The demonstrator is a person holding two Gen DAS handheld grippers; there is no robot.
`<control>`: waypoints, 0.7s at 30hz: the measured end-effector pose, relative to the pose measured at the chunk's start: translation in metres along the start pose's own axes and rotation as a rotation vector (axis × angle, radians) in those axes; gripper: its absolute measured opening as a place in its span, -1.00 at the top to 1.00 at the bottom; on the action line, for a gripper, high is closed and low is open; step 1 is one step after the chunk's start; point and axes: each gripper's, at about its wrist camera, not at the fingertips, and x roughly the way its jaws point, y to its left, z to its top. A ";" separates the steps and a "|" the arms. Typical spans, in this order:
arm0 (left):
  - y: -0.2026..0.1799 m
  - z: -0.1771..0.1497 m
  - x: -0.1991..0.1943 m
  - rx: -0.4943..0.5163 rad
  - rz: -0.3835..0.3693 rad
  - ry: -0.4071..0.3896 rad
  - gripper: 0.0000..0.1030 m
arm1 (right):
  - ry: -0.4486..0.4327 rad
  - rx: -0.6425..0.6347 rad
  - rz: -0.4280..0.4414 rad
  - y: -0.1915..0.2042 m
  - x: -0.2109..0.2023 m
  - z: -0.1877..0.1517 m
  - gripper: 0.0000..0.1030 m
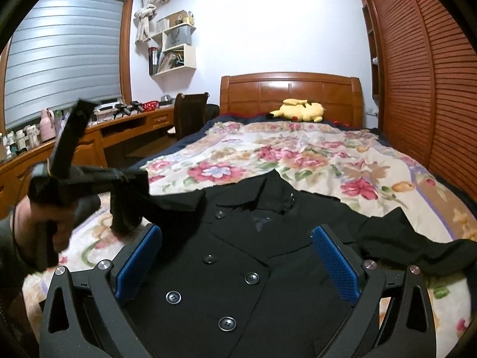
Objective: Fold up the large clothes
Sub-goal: 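Lift the held sleeve and fold it across the coat front with the left gripper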
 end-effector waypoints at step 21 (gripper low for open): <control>0.006 -0.023 -0.065 0.025 0.044 -0.104 -0.54 | -0.027 -0.016 0.037 0.002 0.007 -0.002 -0.97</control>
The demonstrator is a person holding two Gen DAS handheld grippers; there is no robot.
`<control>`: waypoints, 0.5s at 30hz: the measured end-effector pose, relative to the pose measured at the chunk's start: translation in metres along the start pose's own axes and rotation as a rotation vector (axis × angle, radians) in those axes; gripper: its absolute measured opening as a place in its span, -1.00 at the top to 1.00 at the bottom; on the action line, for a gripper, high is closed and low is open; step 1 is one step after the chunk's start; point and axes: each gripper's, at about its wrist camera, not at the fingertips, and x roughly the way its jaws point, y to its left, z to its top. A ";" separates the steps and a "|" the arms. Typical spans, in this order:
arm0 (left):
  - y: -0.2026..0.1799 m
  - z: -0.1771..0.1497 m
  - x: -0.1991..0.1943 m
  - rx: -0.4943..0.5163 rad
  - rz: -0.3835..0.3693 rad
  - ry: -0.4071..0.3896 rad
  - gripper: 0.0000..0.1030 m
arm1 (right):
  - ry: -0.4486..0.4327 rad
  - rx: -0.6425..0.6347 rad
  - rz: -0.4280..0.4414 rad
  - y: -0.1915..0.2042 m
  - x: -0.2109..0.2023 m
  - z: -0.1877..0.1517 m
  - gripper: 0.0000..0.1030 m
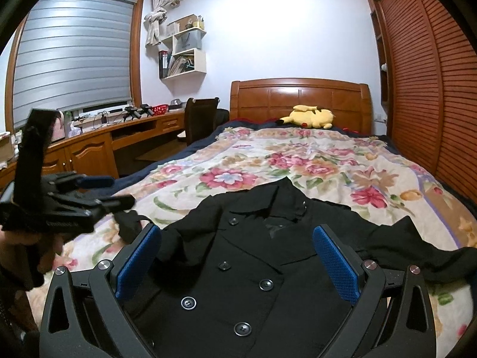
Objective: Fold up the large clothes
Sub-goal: 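Lift the held sleeve and fold it across the coat front with the left gripper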
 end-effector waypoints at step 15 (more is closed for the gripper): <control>0.103 -0.048 0.083 -0.170 0.168 0.171 -0.54 | 0.094 -0.047 0.016 0.014 0.030 -0.004 -0.97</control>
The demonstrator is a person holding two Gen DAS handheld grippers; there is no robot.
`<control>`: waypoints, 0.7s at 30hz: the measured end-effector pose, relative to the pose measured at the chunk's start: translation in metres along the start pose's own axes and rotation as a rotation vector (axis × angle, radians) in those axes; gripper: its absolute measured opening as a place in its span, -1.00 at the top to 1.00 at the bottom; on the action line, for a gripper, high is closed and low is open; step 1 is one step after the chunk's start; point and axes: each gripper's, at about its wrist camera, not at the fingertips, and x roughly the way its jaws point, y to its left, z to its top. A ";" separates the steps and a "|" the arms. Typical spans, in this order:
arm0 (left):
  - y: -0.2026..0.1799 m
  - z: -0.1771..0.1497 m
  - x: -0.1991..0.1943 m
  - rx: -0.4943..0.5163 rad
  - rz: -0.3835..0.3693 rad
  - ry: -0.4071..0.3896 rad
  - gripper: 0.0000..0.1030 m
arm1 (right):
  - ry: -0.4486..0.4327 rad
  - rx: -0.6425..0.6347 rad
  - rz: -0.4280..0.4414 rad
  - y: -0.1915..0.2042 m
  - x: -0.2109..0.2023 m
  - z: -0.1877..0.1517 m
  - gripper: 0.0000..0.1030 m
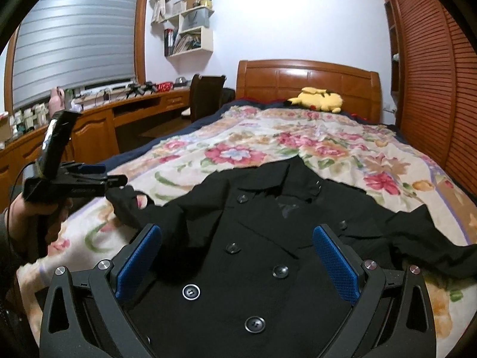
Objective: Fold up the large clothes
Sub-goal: 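Lift the held sleeve and fold it across the coat front with the left gripper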
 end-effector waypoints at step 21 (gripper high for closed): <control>0.003 -0.035 0.060 -0.097 -0.158 0.296 0.77 | 0.061 -0.053 0.018 -0.002 0.002 0.003 -0.97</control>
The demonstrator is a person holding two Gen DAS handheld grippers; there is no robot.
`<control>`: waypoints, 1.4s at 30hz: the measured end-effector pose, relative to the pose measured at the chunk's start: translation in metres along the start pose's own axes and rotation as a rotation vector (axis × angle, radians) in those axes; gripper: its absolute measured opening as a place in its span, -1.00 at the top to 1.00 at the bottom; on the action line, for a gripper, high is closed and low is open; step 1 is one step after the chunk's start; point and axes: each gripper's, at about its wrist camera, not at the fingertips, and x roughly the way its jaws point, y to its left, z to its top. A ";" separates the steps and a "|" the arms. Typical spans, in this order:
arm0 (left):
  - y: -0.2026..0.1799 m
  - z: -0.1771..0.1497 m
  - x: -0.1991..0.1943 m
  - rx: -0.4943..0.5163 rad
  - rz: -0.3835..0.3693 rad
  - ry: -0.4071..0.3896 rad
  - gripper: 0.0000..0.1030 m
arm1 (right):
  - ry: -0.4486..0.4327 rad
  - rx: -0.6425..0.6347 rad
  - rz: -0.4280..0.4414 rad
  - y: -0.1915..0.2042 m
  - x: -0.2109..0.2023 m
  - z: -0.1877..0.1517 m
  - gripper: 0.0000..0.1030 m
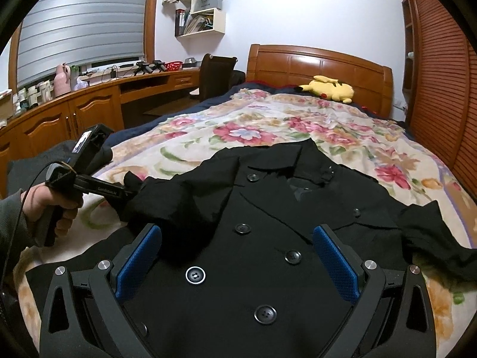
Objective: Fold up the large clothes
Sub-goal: 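Lift the held sleeve and fold it across the coat front with the left gripper, then open the left gripper and release the sleeve onto the coat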
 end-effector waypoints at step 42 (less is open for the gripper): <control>-0.208 -0.041 -0.140 0.332 -0.181 -0.425 -0.57 | -0.008 0.187 -0.226 -0.090 -0.063 -0.031 -0.97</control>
